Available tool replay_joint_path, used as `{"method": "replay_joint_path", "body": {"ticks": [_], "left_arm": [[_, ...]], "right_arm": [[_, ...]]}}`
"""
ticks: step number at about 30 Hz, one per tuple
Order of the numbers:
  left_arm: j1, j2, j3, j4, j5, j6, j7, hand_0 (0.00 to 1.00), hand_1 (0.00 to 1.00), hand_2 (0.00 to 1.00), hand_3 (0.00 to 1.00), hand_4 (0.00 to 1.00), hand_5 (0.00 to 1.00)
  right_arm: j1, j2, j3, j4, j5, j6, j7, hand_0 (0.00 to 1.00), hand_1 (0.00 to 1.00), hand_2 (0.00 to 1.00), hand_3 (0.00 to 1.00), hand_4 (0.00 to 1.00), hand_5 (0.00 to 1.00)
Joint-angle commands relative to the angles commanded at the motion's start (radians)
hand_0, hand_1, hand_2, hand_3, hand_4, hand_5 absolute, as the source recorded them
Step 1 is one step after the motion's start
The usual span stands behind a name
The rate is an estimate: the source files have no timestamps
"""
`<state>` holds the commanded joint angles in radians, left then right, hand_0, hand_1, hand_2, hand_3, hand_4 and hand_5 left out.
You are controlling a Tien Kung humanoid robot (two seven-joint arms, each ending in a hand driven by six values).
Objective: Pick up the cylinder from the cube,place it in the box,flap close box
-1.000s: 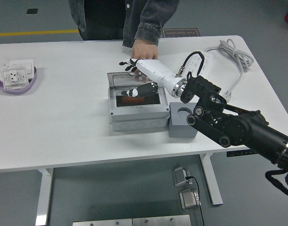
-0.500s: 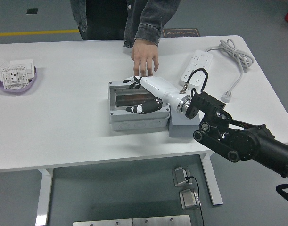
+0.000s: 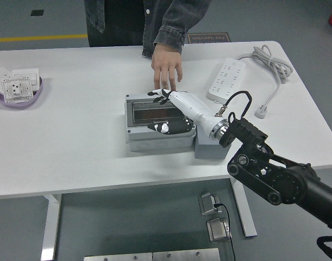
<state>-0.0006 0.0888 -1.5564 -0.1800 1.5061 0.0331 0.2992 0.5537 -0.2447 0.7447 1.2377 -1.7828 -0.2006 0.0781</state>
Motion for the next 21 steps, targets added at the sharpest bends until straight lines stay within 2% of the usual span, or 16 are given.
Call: {"method": "replay_joint_path", "body": {"ticks": [5, 10, 13, 14, 18, 19, 21], "left_arm": [[0.005, 0.003, -0.005, 0.0, -0.005, 0.003, 0.001, 0.694, 0.685, 0.687, 0.81, 0.734, 0.363], [0.008, 0.001, -0.015, 0.0, 0.002, 0.005, 0.005, 0.694, 0.685, 0.687, 0.81, 0.733, 0.363], [0.012, -0.004, -0.015, 0.0, -0.001, 0.006, 0.005, 0.694, 0.685, 0.687, 0.81, 0.733, 0.363], [0.013, -0.006, -0.015, 0.0, -0.002, 0.006, 0.005, 0.694, 0.685, 0.687, 0.81, 0.734, 0.362], [0.019, -0.013, -0.017, 0.0, -0.002, 0.007, 0.007, 0.694, 0.685, 0.687, 0.81, 0.734, 0.362], [0.019, -0.013, -0.018, 0.0, -0.002, 0.007, 0.007, 0.694, 0.685, 0.687, 0.809, 0.734, 0.362], [0.019, -0.013, -0.017, 0.0, -0.002, 0.007, 0.006, 0.694, 0.685, 0.687, 0.809, 0.734, 0.362]], "right_arm": [[-0.108, -0.043, 0.15, 0.097, 0.023, -0.015, 0.005, 0.788, 0.691, 0.745, 0.86, 0.857, 0.443], [-0.249, -0.071, 0.329, 0.208, 0.166, -0.018, 0.059, 0.78, 0.687, 0.744, 0.857, 0.859, 0.443], [-0.325, -0.051, 0.42, 0.235, 0.258, -0.009, 0.094, 0.78, 0.687, 0.744, 0.857, 0.859, 0.443], [-0.35, -0.039, 0.45, 0.235, 0.289, -0.007, 0.106, 0.757, 0.676, 0.724, 0.807, 0.841, 0.439], [-0.446, 0.012, 0.569, 0.216, 0.411, -0.009, 0.153, 0.757, 0.676, 0.724, 0.807, 0.841, 0.439], [-0.473, 0.024, 0.605, 0.207, 0.45, -0.012, 0.166, 0.734, 0.653, 0.688, 0.705, 0.784, 0.404], [-0.497, 0.034, 0.653, 0.194, 0.502, -0.017, 0.183, 0.734, 0.653, 0.688, 0.705, 0.784, 0.404]]}}
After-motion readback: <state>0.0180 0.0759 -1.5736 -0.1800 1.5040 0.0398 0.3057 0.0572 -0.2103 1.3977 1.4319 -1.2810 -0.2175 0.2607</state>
